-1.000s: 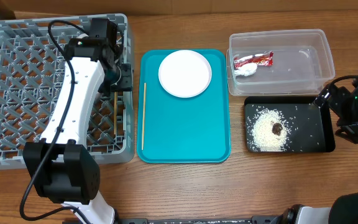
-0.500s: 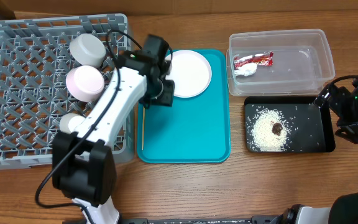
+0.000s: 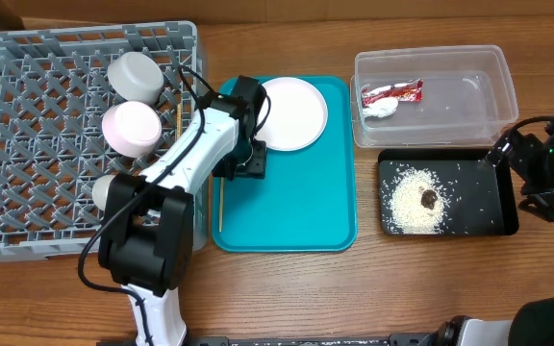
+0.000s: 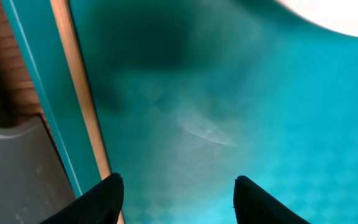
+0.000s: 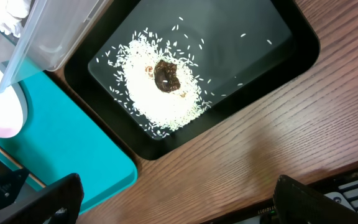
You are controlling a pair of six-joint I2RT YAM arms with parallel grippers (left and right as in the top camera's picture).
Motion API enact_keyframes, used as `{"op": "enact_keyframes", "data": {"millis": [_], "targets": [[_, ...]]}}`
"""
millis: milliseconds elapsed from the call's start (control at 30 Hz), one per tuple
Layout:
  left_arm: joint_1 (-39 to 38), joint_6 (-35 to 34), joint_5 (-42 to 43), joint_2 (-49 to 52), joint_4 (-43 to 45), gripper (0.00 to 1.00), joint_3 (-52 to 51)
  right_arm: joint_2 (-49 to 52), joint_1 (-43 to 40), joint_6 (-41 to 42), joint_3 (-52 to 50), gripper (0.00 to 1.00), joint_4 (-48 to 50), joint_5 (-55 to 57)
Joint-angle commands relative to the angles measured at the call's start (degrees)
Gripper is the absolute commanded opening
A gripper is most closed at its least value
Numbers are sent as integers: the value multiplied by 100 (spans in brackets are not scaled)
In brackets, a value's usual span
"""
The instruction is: Sort waste into correct bins and load items into the dishwasher
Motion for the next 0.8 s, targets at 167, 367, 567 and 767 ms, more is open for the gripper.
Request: {"op": "enact_keyframes", "data": {"millis": [167, 367, 567, 767], "targets": [[66, -103, -317, 319, 20, 60, -31, -85, -7, -22, 76, 100, 2, -46], [114, -166, -404, 326, -20, 59, -31, -85, -7, -22, 76, 100, 2, -46], [118, -313, -546, 332, -4, 63, -79, -85, -7, -22, 76, 100, 2, -46], [138, -341, -549, 334, 94, 64, -264, -85, -7, -22, 76, 100, 0, -46]]}}
